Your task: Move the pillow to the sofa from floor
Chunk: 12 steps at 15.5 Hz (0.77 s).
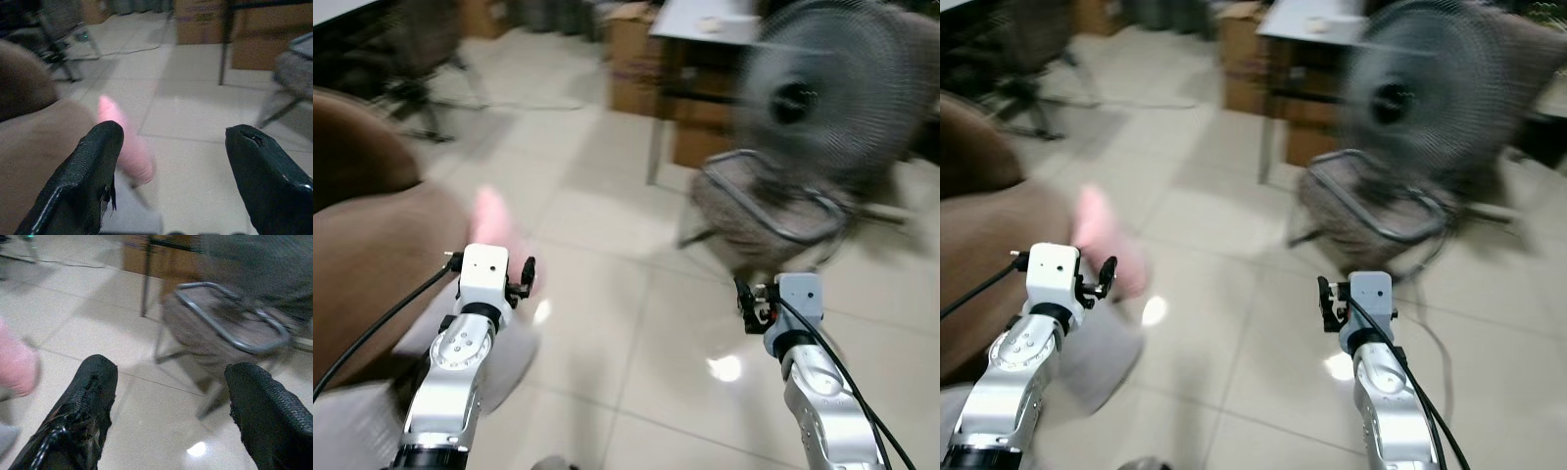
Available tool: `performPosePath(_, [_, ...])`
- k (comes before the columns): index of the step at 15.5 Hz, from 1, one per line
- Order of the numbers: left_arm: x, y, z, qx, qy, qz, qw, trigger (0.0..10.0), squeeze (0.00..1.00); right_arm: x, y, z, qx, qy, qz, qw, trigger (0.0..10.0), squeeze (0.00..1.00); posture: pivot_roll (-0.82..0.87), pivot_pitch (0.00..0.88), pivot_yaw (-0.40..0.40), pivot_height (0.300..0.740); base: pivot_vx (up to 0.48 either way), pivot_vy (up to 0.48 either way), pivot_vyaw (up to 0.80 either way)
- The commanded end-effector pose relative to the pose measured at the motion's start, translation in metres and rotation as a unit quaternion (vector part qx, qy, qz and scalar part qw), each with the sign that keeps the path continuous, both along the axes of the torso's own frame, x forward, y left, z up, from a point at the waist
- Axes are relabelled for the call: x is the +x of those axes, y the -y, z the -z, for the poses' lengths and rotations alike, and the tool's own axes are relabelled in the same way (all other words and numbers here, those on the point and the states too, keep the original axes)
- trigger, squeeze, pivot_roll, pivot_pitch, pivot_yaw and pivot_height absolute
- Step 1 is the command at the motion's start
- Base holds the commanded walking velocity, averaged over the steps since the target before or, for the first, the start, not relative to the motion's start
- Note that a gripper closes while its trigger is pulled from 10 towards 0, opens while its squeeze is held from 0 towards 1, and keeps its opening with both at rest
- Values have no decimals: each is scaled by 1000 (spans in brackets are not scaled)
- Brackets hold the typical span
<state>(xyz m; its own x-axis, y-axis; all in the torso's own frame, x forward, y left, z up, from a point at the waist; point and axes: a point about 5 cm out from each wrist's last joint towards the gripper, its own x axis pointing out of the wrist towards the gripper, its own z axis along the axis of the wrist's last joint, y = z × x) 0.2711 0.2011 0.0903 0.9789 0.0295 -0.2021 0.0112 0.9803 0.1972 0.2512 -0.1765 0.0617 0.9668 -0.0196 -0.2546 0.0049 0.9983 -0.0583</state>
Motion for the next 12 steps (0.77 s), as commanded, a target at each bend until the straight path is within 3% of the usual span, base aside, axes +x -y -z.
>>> performPosePath(1, [-1,-3,-1,5,1,-2,1000,10000,0,1,-5,-6,-3,13,-14,1000,10000,0,-51,0,-4,740,0,266,644])
performPosePath(8, [-1,-4,-2,10,0,1,1000,10000,0,0,-3,-4,1,12,-8,1000,10000,0,-47,5,6,740,0,266,621])
performPosePath(12, [2,-4,-4,16,1,7,1000,10000,0,0,2,-3,27,12,23,999,10000,0,-43,10,18,740,0,266,0])
